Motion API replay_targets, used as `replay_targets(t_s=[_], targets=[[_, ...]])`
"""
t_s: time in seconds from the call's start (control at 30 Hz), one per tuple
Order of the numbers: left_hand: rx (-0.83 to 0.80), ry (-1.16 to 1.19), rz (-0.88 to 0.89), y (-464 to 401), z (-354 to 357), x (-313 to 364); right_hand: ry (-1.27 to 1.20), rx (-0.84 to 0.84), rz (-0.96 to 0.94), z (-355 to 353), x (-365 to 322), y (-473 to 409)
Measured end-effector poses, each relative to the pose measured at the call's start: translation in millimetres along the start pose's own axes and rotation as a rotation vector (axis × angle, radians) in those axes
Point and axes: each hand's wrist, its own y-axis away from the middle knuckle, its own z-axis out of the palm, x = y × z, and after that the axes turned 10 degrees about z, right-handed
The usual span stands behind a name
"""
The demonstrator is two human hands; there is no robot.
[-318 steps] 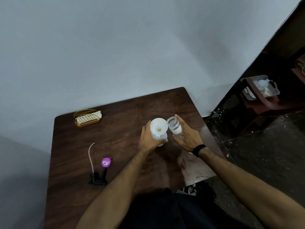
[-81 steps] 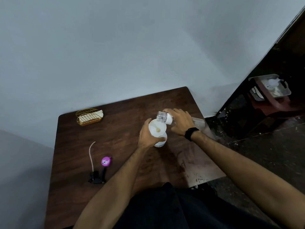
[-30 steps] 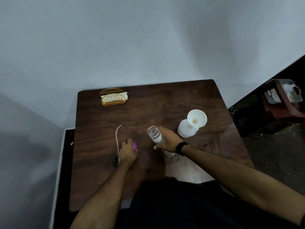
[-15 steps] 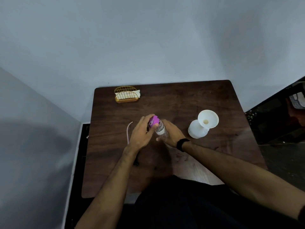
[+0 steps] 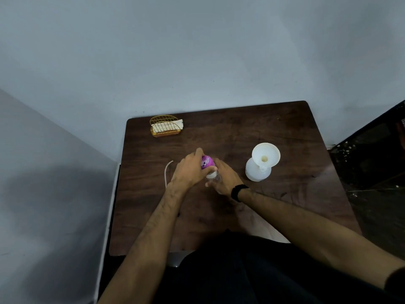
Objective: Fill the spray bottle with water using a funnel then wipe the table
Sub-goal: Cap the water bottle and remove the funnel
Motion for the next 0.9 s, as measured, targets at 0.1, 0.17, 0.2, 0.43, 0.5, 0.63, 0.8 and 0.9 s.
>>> replay_targets(t_s=[0.1,0.17,0.2,0.43,0.5,0.63,0.8,0.9], targets=[[-0.074,-0.010,0.069,-0.9,-6.2,9.0,0.013,-0.009,0.000,-2.4,4.1,1.8],[-0.129,-0.012,0.123,-2.5,-10.3,9.6,0.024,-0.027,-0.029,-4.2,6.6,3.7],[-0.150,-0.003,0.147,-3.6,-11.2,9.8,0.024,-0.044,-0.050,-5.3,8.2,4.4],[0.011,-0.102,-0.113,-1.5,-9.5,42.9,0.033,-0.077,-0.150,-18.2,15.0,12.3],[0.042,-0.289,-0.284,-3.3,-9.6,53.7,0.024,-0.089,-0.158,-23.0,17.6,13.5],[-0.079,-0.298,-0.323,-4.4,-6.2,57.9,0.009,-0.118,-0.150,-27.2,17.2,13.4],[-0.149,0.059,0.000,-6.4,-8.0,56.2,-0.011,-0.133,-0.137,-28.8,15.6,10.0],[0.047,-0.063,-0.140,-5.9,-5.2,56.0,-0.008,-0.126,-0.157,-27.5,19.0,8.2]])
